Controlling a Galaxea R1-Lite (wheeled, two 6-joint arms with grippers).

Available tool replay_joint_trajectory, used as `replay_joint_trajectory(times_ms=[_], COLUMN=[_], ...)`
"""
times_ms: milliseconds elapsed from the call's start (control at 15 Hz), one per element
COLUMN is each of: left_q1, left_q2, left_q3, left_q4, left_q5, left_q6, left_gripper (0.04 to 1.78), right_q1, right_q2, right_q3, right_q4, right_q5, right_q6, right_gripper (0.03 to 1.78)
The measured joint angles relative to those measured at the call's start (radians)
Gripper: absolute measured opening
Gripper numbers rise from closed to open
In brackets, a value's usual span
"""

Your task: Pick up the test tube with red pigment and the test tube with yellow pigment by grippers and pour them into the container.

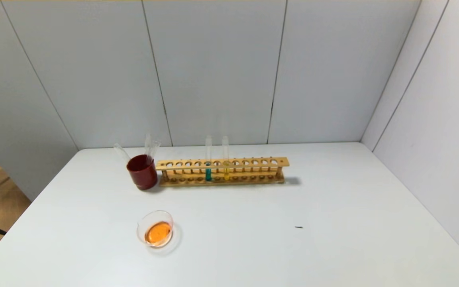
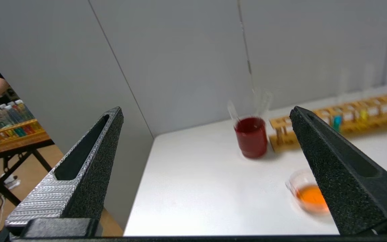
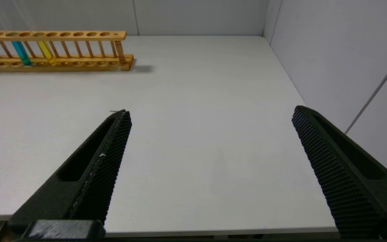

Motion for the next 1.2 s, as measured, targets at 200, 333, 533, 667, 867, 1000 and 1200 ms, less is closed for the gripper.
replay_joint_trajectory(times_ms=[200, 333, 533, 667, 867, 1000, 1200], left_q1=[0.013, 0.015, 0.018, 0.019, 0.018, 0.018, 0.018], left_q2=[-0.179, -0.222, -0.248, -0.252, -0.254, -0.254, -0.251], left_q3=[0.064, 0.196, 0.323, 0.329, 0.326, 0.326, 0.326], left_q4=[0.228, 0.187, 0.134, 0.201, 0.215, 0.217, 0.22], left_q5=[-0.035, -0.039, -0.064, -0.092, -0.095, -0.098, -0.098], left_q6=[-0.037, -0.057, -0.108, -0.116, -0.149, -0.15, -0.153], left_gripper=[1.75, 1.75, 1.75, 1.75, 1.75, 1.75, 1.75], right_q1=[0.0, 0.0, 0.0, 0.0, 0.0, 0.0, 0.0], right_q2=[0.0, 0.0, 0.0, 0.0, 0.0, 0.0, 0.0], right_q3=[0.0, 0.0, 0.0, 0.0, 0.0, 0.0, 0.0], right_q4=[0.0, 0.0, 0.0, 0.0, 0.0, 0.0, -0.001], right_q5=[0.0, 0.0, 0.0, 0.0, 0.0, 0.0, 0.0], right_q6=[0.0, 0.0, 0.0, 0.0, 0.0, 0.0, 0.001], right_gripper=[1.75, 1.75, 1.75, 1.75, 1.75, 1.75, 1.75])
